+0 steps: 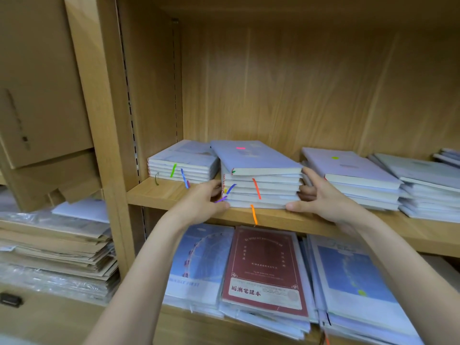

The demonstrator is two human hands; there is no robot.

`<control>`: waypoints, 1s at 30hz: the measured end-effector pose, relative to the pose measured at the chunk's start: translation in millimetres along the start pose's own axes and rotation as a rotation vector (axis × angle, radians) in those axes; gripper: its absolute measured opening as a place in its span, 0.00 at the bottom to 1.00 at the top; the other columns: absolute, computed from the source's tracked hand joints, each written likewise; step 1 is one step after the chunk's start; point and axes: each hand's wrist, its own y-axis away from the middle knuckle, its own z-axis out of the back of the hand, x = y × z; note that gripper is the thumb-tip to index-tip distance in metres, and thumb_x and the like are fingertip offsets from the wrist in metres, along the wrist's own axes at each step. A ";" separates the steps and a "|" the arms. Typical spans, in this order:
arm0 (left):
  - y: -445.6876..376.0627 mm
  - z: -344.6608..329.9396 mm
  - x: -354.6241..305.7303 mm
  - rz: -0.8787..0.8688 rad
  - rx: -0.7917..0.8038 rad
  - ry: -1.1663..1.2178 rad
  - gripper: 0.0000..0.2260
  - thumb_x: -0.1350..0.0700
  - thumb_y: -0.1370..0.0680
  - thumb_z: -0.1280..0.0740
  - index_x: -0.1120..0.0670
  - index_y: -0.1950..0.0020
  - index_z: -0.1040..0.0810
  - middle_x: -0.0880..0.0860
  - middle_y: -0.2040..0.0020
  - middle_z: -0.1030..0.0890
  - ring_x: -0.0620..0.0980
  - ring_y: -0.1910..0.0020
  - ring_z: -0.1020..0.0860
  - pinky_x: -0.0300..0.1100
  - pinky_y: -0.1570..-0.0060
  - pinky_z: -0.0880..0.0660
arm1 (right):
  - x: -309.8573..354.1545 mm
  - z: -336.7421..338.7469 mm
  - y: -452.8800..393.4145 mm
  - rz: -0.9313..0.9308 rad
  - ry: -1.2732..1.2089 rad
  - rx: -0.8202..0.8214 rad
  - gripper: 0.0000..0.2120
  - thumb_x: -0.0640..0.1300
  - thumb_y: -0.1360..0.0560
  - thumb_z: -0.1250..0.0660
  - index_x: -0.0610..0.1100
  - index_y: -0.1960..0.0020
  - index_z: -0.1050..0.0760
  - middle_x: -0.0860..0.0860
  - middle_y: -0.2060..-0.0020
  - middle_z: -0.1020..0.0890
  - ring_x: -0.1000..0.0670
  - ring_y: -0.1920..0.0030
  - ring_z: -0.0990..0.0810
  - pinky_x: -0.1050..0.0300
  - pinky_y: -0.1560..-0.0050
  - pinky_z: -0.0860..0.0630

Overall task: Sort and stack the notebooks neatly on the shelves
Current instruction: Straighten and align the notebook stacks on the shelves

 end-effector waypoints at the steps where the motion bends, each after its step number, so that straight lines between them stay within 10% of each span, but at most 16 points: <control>1: -0.5 1.9 -1.1 0.008 0.013 0.021 0.23 0.64 0.25 0.33 0.57 0.30 0.33 0.52 0.34 0.27 0.47 0.31 0.32 0.41 0.33 0.35 | -0.7 -1.1 0.5 -0.002 -0.012 -0.014 0.38 0.32 0.32 0.27 0.56 0.32 0.41 0.59 0.53 0.21 0.65 0.54 0.22 0.76 0.56 0.27; 8: 0.6 12.7 -2.2 -0.038 0.085 0.021 0.13 0.67 0.24 0.35 0.53 0.44 0.26 0.46 0.48 0.22 0.43 0.46 0.25 0.32 0.45 0.30 | -4.3 -9.8 14.6 -0.005 -0.048 -0.057 0.40 0.28 0.32 0.29 0.54 0.28 0.41 0.56 0.51 0.19 0.61 0.60 0.17 0.65 0.72 0.25; 14: 12.7 -24.2 0.0 -0.112 -0.285 -0.192 0.16 0.66 0.22 0.41 0.56 0.36 0.28 0.53 0.53 0.20 0.56 0.51 0.25 0.48 0.34 0.37 | -3.8 -2.8 13.3 -0.041 0.029 -0.078 0.42 0.31 0.30 0.30 0.52 0.25 0.47 0.58 0.47 0.26 0.60 0.68 0.20 0.66 0.74 0.27; 19: 18.3 -33.9 5.1 -0.109 -0.383 -0.173 0.20 0.64 0.20 0.44 0.52 0.29 0.34 0.52 0.44 0.19 0.59 0.30 0.39 0.41 0.29 0.52 | -8.0 0.8 4.8 -0.060 0.108 -0.043 0.41 0.35 0.30 0.28 0.53 0.26 0.44 0.55 0.38 0.27 0.56 0.59 0.20 0.64 0.76 0.30; 25: 18.0 -24.1 6.0 -0.147 -0.316 -0.041 0.18 0.66 0.22 0.40 0.55 0.33 0.29 0.55 0.50 0.17 0.57 0.38 0.27 0.53 0.30 0.39 | -10.0 2.1 -1.1 -0.056 0.180 -0.007 0.35 0.38 0.30 0.27 0.55 0.29 0.40 0.52 0.35 0.26 0.52 0.49 0.21 0.65 0.75 0.29; 30: 21.4 -29.0 9.3 -0.144 -0.388 -0.091 0.21 0.63 0.21 0.41 0.53 0.28 0.34 0.52 0.41 0.20 0.56 0.25 0.46 0.37 0.31 0.51 | -9.3 2.7 -0.2 -0.056 0.169 0.002 0.35 0.37 0.29 0.28 0.58 0.30 0.41 0.58 0.35 0.29 0.56 0.40 0.27 0.65 0.75 0.29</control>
